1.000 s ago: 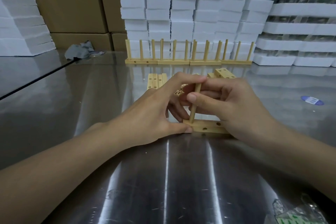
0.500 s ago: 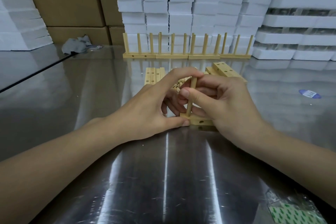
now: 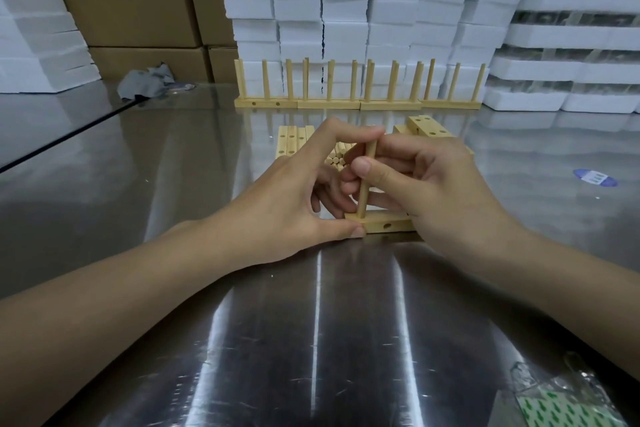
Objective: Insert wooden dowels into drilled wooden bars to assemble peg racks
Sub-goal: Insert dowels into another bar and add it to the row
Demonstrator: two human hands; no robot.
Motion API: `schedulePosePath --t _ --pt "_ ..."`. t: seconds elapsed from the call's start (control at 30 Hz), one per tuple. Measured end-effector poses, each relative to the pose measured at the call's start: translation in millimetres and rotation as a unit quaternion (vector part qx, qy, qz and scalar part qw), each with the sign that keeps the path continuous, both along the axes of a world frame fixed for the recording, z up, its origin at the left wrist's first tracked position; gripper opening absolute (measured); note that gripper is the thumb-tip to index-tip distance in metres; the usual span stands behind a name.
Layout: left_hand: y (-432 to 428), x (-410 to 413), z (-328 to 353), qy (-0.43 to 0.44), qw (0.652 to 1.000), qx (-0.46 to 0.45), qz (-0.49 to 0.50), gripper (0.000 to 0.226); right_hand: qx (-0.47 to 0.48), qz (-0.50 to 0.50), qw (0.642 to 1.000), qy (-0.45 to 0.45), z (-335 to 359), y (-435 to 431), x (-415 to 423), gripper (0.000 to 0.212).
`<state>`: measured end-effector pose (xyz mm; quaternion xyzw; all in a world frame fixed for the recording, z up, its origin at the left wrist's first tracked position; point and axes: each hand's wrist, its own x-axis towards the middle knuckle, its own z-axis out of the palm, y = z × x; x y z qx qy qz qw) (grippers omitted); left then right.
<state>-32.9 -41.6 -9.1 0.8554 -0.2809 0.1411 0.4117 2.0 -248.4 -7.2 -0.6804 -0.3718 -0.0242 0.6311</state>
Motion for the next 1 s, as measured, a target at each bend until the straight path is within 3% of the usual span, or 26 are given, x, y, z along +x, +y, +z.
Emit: schedulePosePath --t 0.2,0.37,0.53,0.63,0.77,0.9,1.0 --pt "1.2 -0.6 1.5 0.025 0.999 -0.016 -0.023 0.089 0.006 -0.011 1.0 0.02 0.3 2.9 -4.6 0.009" --pt "0.6 -2.8 4.3 0.033 0.999 -0.019 -0.032 0.089 -0.018 -0.063 0.997 -0.032 -3.2 6.3 -7.8 0.009" --pt "0.5 -6.3 4.2 0.048 0.999 -0.006 0.0 0.107 0.017 -0.029 0.999 0.009 1.3 1.1 -9.5 0.008" --pt "5.2 -4.6 13.8 0.055 0.992 -0.112 0.0 0.1 0.087 -0.034 0.994 0.047 18.1 -6.4 -5.7 0.011" --pt "0.5 -9.3 36.7 0.103 0.936 -0.337 0.011 0.071 0.142 -0.06 0.988 0.02 49.1 -18.3 -2.6 0.016" --pt "-10.3 -19.6 46.1 0.113 0.896 -0.428 0.029 0.043 0.021 -0.092 0.99 -0.103 53.4 -22.8 -11.7 0.013" --pt "-16.8 -24.6 42.7 0.106 0.894 -0.433 0.046 0.03 -0.179 -0.173 0.934 -0.255 41.1 -19.0 -15.8 0.015"
